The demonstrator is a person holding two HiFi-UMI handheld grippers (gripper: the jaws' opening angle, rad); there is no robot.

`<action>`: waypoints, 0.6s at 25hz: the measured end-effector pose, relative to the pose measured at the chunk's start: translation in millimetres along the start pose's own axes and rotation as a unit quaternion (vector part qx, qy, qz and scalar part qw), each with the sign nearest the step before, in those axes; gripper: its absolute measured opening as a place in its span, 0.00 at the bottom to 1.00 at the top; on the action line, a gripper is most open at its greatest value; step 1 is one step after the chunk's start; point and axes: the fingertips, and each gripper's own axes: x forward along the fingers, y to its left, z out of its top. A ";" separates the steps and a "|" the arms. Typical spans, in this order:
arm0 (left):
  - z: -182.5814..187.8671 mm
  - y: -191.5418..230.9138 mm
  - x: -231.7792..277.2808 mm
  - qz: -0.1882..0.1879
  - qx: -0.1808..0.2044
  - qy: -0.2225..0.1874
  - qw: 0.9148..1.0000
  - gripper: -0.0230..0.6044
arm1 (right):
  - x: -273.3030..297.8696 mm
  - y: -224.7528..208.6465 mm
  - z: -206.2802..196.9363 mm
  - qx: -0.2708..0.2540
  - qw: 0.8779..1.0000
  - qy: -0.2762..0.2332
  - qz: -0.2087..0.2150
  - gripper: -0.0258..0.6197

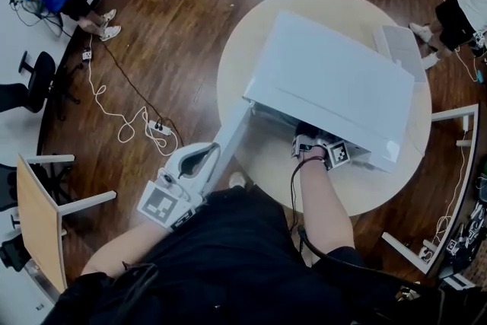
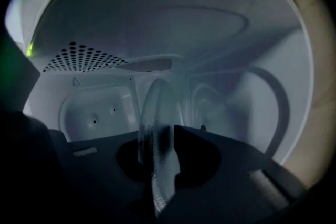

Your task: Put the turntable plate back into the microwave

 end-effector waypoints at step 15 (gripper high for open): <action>1.3 2.2 -2.1 0.004 -0.005 -0.003 1.000 0.04 | 4.1 -27.1 3.2 -0.003 0.997 -0.025 -0.072 0.12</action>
